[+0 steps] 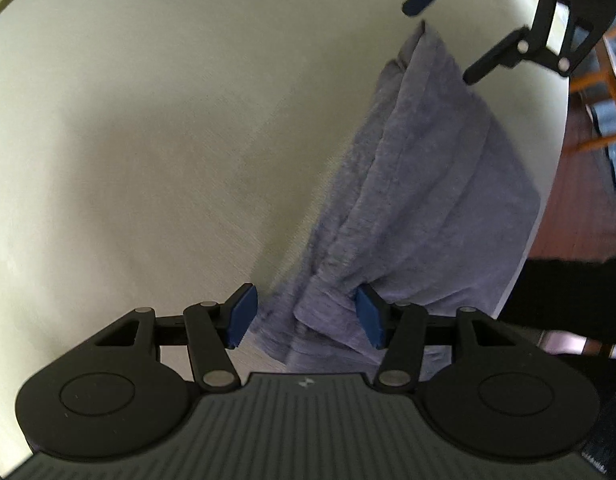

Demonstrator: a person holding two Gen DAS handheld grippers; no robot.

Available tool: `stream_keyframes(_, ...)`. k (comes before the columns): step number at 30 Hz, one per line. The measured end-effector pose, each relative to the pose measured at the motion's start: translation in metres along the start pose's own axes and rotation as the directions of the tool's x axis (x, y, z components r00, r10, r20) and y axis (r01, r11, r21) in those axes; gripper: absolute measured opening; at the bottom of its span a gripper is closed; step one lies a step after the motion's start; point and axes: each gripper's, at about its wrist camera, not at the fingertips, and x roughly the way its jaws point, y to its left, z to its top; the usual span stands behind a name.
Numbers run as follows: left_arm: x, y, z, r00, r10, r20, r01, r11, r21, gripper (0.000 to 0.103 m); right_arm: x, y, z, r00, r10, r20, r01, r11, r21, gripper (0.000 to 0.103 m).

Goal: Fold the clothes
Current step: 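Grasp the shorts with the left gripper while the right gripper grasps the opposite end and lifts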

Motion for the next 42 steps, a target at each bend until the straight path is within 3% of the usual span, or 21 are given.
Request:
stream_keyframes(3, 0.008, -0.01, 0.004, 0.999, -0.021, -0.049, 0.026, 0.994, 0.106, 0.082, 0.003, -0.004, 0.0, 1.0, 0.022, 0.019, -0.022, 0.999, 0.024, 0.063)
stream_keyframes(7, 0.014, -0.021, 0.002, 0.998, -0.002, -0.069, 0.017, 0.974, 0.225, 0.082, 0.005, -0.011, 0.001, 0.999, 0.045, 0.023, -0.046, 0.998, 0.04, 0.063)
stream_keyframes(9, 0.009, -0.011, 0.003, 0.998, -0.019, -0.054, 0.029, 0.982, 0.184, 0.06, 0.006, -0.013, 0.002, 0.998, 0.055, 0.019, -0.056, 0.997, 0.044, 0.063)
stream_keyframes(11, 0.005, -0.001, 0.003, 0.998, -0.035, -0.045, 0.041, 0.99, 0.136, 0.045, 0.008, -0.013, 0.003, 0.998, 0.063, 0.012, -0.063, 0.997, 0.048, 0.063)
stream_keyframes(13, 0.003, 0.009, 0.004, 0.998, -0.06, -0.035, 0.062, 0.995, 0.081, 0.044, 0.007, -0.014, 0.003, 0.998, 0.07, 0.004, -0.071, 0.996, 0.053, 0.063)
stream_keyframes(17, 0.005, -0.005, 0.001, 0.999, -0.023, -0.033, 0.026, 0.994, 0.105, 0.045, 0.006, -0.011, 0.008, 0.996, 0.092, -0.001, -0.092, 0.994, 0.056, 0.063)
stream_keyframes(19, 0.005, -0.01, -0.002, 0.999, -0.021, -0.029, 0.023, 0.995, 0.094, 0.036, 0.008, -0.008, 0.01, 0.995, 0.103, -0.008, -0.102, 0.994, 0.05, 0.063)
stream_keyframes(20, 0.005, -0.011, -0.002, 0.999, -0.033, -0.028, 0.035, 0.996, 0.083, 0.018, 0.009, -0.007, 0.011, 0.994, 0.107, -0.013, -0.107, 0.993, 0.045, 0.063)
stream_keyframes(24, 0.006, -0.026, -0.002, 1.0, 0.016, -0.006, -0.015, 0.993, 0.12, 0.014, 0.016, -0.008, 0.013, 0.992, 0.121, -0.041, -0.119, 0.992, 0.046, 0.063)
stream_keyframes(30, 0.007, -0.03, -0.011, 0.998, 0.032, 0.046, -0.036, 0.994, 0.1, 0.014, 0.029, -0.012, 0.016, 0.979, 0.187, -0.086, -0.183, 0.981, 0.06, 0.063)
stream_keyframes(32, 0.007, -0.031, -0.014, 0.998, 0.034, 0.061, -0.04, 0.994, 0.103, 0.013, 0.033, -0.011, 0.017, 0.974, 0.209, -0.09, -0.205, 0.977, 0.055, 0.051)
stream_keyframes(33, 0.007, -0.032, -0.015, 0.997, 0.036, 0.067, -0.043, 0.993, 0.106, 0.013, 0.035, -0.01, 0.018, 0.973, 0.215, -0.088, -0.211, 0.976, 0.049, 0.025)
stream_keyframes(34, 0.007, -0.032, -0.016, 0.997, 0.04, 0.07, -0.047, 0.993, 0.109, 0.013, 0.038, -0.011, 0.018, 0.971, 0.22, -0.094, -0.216, 0.975, 0.052, 0.01)
stream_keyframes(42, 0.002, -0.061, -0.008, 0.988, 0.128, 0.089, -0.142, 0.975, 0.17, 0.01, 0.002, 0.005, 0.012, 0.993, 0.12, 0.003, -0.119, 0.992, -0.04, 0.008)
